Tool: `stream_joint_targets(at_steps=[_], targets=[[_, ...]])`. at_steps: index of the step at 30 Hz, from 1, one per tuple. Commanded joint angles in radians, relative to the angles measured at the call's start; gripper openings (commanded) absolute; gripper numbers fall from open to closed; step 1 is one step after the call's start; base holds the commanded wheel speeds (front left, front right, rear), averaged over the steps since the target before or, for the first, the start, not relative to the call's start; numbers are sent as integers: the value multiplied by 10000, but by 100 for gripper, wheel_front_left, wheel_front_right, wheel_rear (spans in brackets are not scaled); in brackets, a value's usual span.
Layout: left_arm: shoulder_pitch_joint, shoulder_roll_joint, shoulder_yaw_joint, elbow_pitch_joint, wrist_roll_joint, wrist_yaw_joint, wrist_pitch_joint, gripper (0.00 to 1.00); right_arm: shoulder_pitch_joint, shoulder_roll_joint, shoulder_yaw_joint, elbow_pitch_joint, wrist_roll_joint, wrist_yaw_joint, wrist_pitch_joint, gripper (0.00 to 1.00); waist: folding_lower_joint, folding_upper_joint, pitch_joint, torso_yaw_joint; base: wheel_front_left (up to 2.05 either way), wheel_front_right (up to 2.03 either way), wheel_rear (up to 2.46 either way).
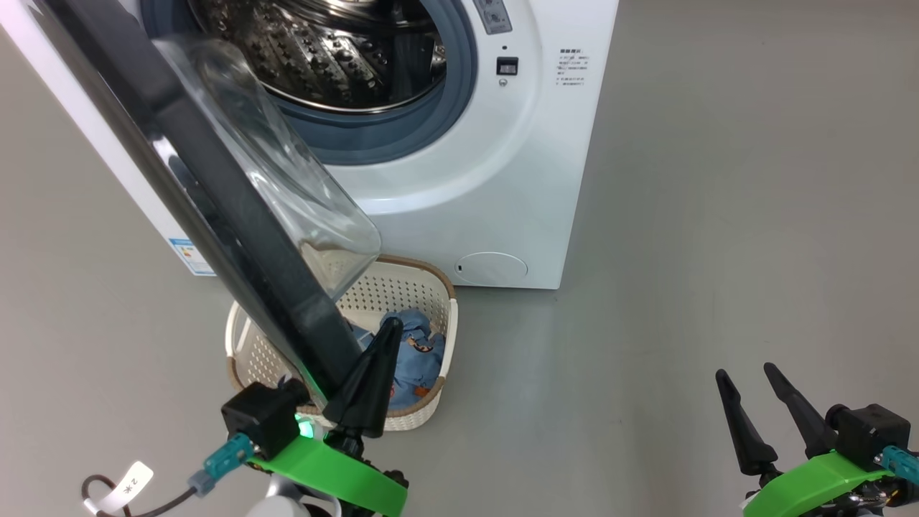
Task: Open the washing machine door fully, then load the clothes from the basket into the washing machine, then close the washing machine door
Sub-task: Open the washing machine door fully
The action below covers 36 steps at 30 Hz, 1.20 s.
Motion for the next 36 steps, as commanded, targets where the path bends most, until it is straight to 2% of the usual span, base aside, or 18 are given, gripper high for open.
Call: stream_joint_targets(at_steps=[1,24,36], targets=[[-339,183,575,-135,-50,41,-64,0,-194,-189,133,-273,-149,27,-120,100,0,-1,-19,24,0,0,0],[737,183,1001,-648,186,222,-66,0,-51,-247,-354,-635,-334,27,-120,100,0,-1,-167,598,0,0,0],[925,183,1538,-664,406,287,-66,0,-22,-222,-457,-770,-437,27,-120,100,0,-1,-137,972,0,0,0]])
